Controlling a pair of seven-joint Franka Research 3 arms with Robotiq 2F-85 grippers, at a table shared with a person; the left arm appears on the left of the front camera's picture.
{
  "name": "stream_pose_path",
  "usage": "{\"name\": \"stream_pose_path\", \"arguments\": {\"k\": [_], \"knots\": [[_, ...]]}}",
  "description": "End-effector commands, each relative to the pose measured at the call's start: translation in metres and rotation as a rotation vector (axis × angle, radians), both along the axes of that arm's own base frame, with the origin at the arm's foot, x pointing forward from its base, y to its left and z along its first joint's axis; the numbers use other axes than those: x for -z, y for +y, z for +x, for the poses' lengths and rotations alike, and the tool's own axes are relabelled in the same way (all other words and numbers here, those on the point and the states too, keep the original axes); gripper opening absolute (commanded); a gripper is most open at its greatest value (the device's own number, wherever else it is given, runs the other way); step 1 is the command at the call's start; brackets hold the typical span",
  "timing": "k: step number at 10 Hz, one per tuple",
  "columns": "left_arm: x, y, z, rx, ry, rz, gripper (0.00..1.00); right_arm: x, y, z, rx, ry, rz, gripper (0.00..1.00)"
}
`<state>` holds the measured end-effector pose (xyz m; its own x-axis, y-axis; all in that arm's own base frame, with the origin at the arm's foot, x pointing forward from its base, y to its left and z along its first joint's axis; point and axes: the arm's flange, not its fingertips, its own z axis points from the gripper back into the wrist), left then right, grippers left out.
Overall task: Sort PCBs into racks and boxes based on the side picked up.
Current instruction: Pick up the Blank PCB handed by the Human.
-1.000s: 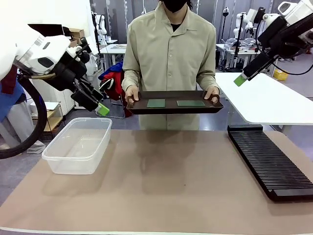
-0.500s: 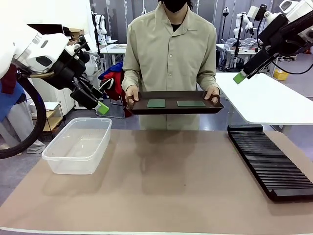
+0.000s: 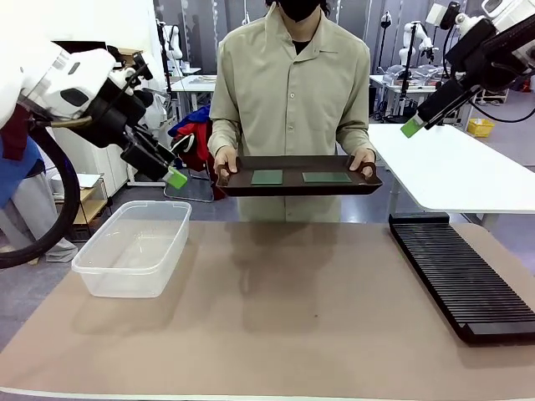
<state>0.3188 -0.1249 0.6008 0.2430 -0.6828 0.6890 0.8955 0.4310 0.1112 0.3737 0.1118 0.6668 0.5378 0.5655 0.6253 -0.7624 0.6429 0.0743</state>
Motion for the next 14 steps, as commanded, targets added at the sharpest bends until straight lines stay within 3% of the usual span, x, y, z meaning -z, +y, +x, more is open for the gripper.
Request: {"name": "stream_pose_path", "arguments": {"k": [1,6,14], "knots": [[-0.011,-0.005,0.005,-0.035,0.010,-0.051,1.00,-0.008,-0.003,0.005,0.012,-0.030,0.070,1.00],[-0.035,-0.004,0.013,-0.064,-0.024,-0.081,1.00,-0.014,-0.015,0.012,0.047,-0.065,0.048,1.00],[-0.058,-0.005,0.029,-0.053,0.010,-0.091,1.00,0.002,-0.046,0.019,0.046,-0.034,-0.009,1.00]]}}
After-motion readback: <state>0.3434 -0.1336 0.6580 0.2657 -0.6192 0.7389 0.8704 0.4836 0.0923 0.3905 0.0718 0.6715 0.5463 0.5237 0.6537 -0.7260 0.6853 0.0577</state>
